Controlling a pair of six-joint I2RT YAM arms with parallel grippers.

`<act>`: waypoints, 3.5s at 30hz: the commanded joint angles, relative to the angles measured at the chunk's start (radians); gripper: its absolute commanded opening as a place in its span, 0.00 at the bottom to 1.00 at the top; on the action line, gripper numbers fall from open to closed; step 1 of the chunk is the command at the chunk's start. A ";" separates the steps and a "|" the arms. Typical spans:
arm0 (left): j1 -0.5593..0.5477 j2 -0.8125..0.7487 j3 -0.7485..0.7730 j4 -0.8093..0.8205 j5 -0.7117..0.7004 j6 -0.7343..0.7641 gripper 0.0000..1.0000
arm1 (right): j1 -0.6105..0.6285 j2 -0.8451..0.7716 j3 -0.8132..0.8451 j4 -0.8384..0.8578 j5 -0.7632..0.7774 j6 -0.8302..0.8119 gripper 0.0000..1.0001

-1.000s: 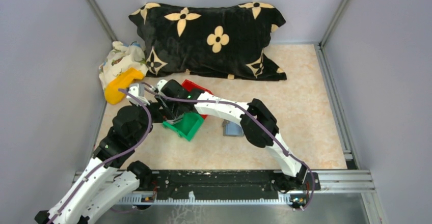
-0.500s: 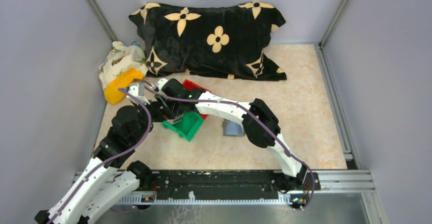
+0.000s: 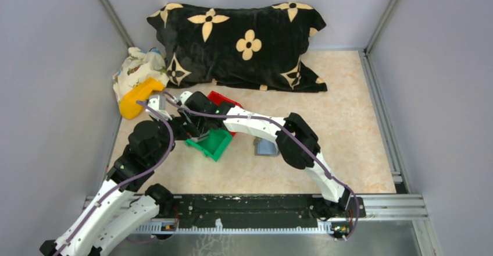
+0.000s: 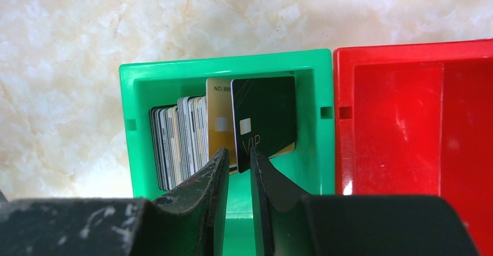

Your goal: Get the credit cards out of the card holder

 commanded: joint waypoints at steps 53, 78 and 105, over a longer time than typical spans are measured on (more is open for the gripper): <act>-0.162 0.495 -0.005 0.457 0.307 -0.027 0.99 | -0.037 -0.950 -1.017 0.363 0.376 0.268 0.06; -0.066 0.595 -0.064 0.537 0.421 -0.109 0.99 | -0.179 -1.075 -1.358 0.463 0.276 0.434 0.00; -0.182 1.001 -0.043 1.018 0.623 -0.341 0.99 | -0.298 -0.972 -1.529 0.663 0.097 0.542 0.00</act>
